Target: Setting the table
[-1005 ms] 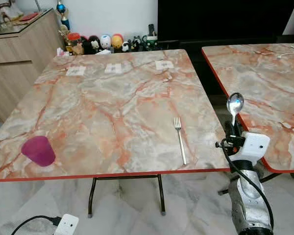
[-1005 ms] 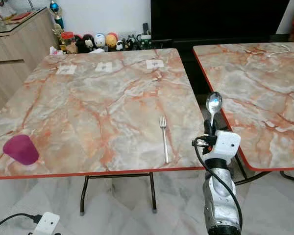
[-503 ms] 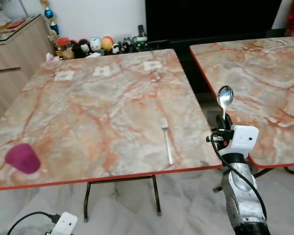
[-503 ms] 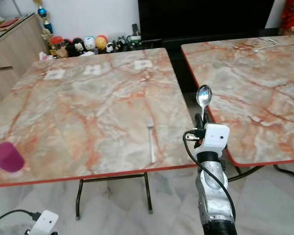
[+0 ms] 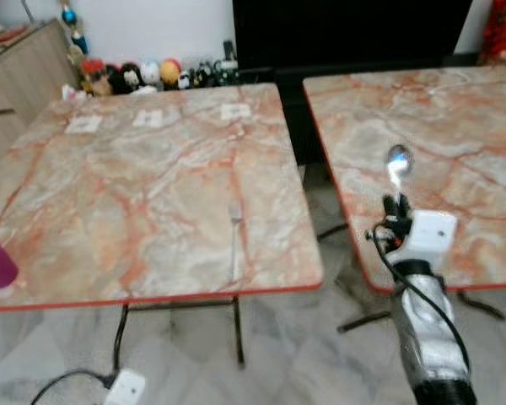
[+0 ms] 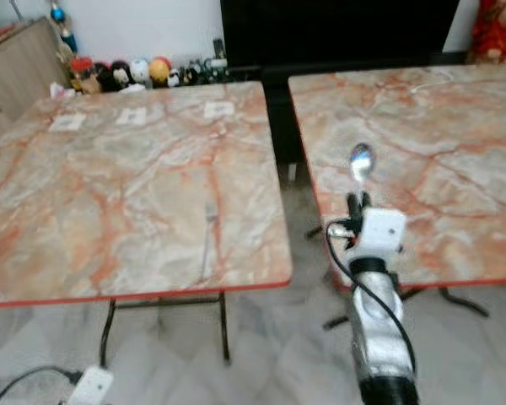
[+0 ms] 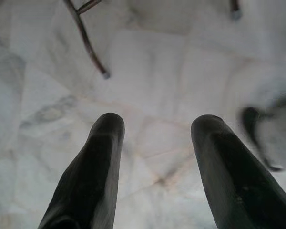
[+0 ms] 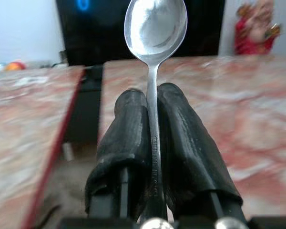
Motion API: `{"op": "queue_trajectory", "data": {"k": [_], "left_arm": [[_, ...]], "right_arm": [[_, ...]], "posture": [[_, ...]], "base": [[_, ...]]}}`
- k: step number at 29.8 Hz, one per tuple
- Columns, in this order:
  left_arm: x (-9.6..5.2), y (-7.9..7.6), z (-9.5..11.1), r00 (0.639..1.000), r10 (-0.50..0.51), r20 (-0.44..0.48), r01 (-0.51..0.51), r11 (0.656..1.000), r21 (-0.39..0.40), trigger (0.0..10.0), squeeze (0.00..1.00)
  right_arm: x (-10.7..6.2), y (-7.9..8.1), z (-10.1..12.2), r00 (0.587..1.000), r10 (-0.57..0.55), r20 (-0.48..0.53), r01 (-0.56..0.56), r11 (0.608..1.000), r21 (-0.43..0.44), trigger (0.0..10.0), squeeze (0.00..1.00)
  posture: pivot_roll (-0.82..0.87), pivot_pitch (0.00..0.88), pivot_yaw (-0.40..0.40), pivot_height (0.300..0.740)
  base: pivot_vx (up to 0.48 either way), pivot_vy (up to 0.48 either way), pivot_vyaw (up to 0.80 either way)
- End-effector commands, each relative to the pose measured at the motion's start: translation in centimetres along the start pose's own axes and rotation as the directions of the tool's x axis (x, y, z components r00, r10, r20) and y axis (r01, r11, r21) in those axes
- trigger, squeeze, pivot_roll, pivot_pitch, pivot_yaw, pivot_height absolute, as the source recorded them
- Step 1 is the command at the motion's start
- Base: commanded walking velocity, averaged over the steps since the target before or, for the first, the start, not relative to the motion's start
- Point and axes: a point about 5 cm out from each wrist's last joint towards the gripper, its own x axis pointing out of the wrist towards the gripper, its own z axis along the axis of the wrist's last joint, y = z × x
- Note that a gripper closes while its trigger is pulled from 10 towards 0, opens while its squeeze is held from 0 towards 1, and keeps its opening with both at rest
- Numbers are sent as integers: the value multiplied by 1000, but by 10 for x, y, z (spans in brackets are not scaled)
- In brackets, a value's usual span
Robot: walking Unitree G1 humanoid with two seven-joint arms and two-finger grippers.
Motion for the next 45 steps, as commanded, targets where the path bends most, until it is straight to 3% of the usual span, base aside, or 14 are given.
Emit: {"op": "queue_trajectory", "data": {"k": [1, 25, 37, 45], "left_arm": [[-3, 5, -10, 999, 11, -42, -10, 1000, 5, 10000, 0], [-2, 4, -8, 999, 0, -40, 0, 1000, 15, 10000, 0], [0, 0, -2, 1000, 8, -14, -9, 1000, -23, 10000, 0], [-2, 1, -7, 1000, 14, -21, -15, 999, -52, 10000, 0]], "right_arm": [[2, 9, 4, 1000, 23, 13, -23, 1000, 9, 10000, 0], [-3, -3, 0, 1000, -22, -8, 22, 1000, -4, 10000, 0], [-4, -5, -2, 1000, -12, -23, 12, 1000, -9, 10000, 0], [-5, -7, -4, 999, -22, -27, 22, 1000, -8, 10000, 0]], "posture": [[18, 0, 50, 740], [2, 0, 54, 740], [24, 0, 33, 740], [28, 0, 33, 740]], "base": [[0, -472, 0], [0, -472, 0], [0, -472, 0], [0, -85, 0]]}}
